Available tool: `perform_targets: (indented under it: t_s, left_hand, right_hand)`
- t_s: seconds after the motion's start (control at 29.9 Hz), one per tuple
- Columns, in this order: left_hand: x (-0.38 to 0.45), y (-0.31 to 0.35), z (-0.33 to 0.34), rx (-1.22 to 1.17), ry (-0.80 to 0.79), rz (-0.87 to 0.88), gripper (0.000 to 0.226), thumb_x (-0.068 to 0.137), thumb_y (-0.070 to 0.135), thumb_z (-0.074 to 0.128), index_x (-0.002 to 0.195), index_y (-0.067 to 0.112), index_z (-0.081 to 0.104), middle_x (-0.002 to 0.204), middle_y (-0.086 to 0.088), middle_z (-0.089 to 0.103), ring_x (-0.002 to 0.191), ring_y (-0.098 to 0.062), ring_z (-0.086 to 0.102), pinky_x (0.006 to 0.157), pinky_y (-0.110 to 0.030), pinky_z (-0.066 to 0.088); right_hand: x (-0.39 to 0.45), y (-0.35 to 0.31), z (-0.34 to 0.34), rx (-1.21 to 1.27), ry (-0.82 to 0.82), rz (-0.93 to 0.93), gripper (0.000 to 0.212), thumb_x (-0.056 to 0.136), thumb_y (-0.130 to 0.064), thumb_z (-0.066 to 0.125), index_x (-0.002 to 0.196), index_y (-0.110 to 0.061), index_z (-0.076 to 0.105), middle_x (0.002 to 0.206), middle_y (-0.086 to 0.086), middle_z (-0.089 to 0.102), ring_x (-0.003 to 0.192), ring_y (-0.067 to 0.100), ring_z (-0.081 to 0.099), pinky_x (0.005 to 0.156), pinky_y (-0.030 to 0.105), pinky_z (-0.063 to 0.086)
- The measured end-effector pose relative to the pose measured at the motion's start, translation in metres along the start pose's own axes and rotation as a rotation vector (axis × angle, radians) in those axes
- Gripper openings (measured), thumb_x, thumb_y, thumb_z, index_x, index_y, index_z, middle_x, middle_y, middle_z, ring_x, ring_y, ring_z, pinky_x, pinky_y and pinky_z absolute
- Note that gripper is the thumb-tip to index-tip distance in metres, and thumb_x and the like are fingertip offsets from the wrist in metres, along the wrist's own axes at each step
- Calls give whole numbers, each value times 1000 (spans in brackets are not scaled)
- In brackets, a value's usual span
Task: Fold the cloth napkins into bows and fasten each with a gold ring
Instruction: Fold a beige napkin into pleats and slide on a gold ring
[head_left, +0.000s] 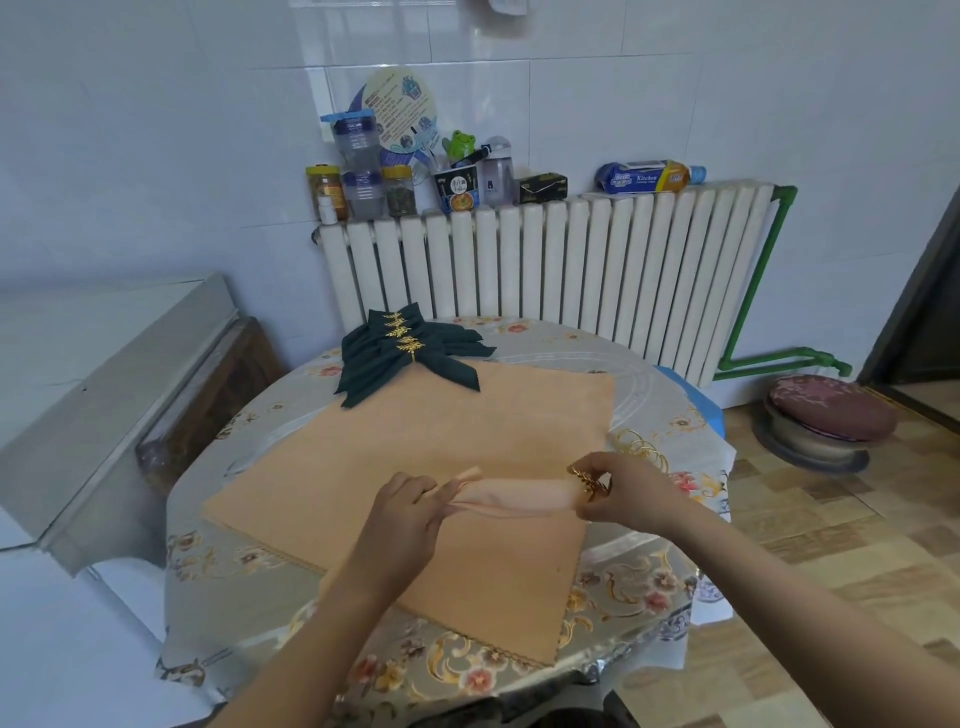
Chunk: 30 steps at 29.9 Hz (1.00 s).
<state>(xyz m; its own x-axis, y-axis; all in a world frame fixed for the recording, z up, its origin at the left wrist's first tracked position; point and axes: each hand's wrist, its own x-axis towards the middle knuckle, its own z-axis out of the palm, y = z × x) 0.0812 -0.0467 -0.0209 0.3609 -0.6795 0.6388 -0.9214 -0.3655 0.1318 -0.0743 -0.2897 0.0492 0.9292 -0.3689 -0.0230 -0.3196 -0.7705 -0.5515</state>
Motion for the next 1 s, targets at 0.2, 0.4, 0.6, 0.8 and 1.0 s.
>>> perform_targets:
  t_s: [0.2,0.4,0.6,0.8,1.0]
  left_hand:
    - [-2,-3,-6,65,35,112,44,102,31,34,105,8,71,82,-8,65,71,-26,52,59,-33,47]
    - [2,7,-8,75,18,120,36,97,27,42,105,7,71,82,-9,65,73,-26,52,60,-34,49]
    - [9,21,-8,44,-14,129,33,90,24,48,106,7,71,82,-7,64,74,-24,49,60,-33,48]
    - [6,28,-6,24,-46,96,31,89,23,48,107,11,70,82,-4,64,75,-22,47,62,-31,46]
    - [-2,24,-6,16,-75,68,31,87,19,48,106,11,71,81,-5,65,73,-22,51,62,-29,47]
  right_hand:
    - [-2,-7,0,-422,-43,-155,40,77,-34,67,116,-28,62,109,-8,62,102,13,48,86,24,40]
    - [-3,-16,10,-406,-84,-245,47,77,-34,66,123,-29,57,107,-10,64,92,10,35,74,22,30]
    - [-2,-28,26,-239,-40,-254,54,75,-37,70,126,-28,55,108,-6,65,94,10,42,72,22,35]
    - [0,-42,45,-61,-5,-171,57,76,-39,70,127,-23,53,108,-4,65,94,13,58,70,22,41]
    - [-1,-41,55,36,23,-133,56,75,-41,72,124,-19,57,108,-1,65,86,8,55,70,18,40]
